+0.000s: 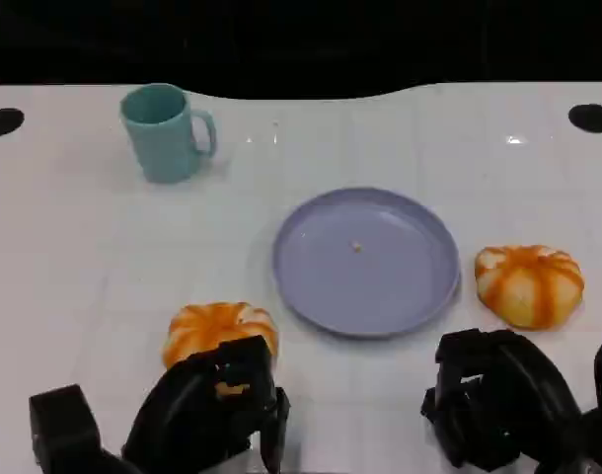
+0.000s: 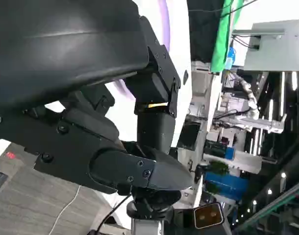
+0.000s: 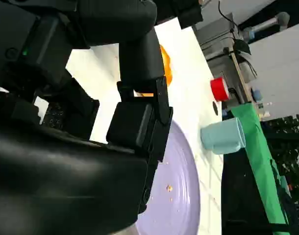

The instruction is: Grasp the bread from the table and place it into the plate.

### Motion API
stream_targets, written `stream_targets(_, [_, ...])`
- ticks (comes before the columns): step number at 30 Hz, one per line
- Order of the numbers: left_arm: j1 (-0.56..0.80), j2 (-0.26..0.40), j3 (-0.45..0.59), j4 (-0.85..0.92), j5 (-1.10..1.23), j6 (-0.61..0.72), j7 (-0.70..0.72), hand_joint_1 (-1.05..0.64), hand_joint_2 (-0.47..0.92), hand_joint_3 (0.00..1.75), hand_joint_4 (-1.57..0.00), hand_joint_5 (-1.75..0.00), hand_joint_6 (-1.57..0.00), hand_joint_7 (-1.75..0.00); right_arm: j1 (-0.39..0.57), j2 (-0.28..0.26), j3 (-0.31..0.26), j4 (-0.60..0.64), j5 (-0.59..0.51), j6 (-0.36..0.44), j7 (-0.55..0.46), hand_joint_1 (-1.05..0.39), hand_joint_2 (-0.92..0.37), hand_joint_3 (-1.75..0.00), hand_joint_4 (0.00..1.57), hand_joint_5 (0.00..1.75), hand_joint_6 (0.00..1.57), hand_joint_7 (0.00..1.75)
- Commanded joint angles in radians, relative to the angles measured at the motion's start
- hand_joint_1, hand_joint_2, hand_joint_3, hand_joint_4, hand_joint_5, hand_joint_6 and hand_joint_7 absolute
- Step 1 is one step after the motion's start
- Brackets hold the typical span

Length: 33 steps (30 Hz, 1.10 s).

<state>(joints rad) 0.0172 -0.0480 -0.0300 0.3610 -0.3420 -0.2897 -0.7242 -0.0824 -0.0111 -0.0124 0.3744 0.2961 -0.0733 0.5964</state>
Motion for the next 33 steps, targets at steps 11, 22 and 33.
stream_targets(11, [-0.009, 0.014, 0.009, 0.003, -0.008, -0.016, -0.007, -0.77, 0.92, 0.19, -1.01, -1.75, -0.9, -1.6, -0.003, -0.015, -0.006, 0.005, -0.002, -0.026, 0.008, -1.05, -0.05, -1.43, 1.48, 1.41, 1.57, 1.02])
stream_targets(22, [-0.008, 0.019, 0.011, -0.025, -0.007, -0.018, 0.003, -0.79, 0.91, 0.18, -1.01, -1.75, -0.88, -1.57, 0.004, -0.011, -0.001, -0.019, -0.007, -0.001, -0.01, -1.05, -0.07, -1.38, 1.49, 1.41, 1.57, 1.02])
stream_targets(33, [-0.019, 0.063, 0.015, -0.093, 0.127, -0.185, 0.091, -0.81, 0.92, 0.17, -0.72, -1.61, -0.61, -1.27, 0.016, -0.008, 0.002, -0.044, -0.004, 0.017, -0.015, -1.05, -0.06, -1.4, 1.48, 1.42, 1.57, 1.02])
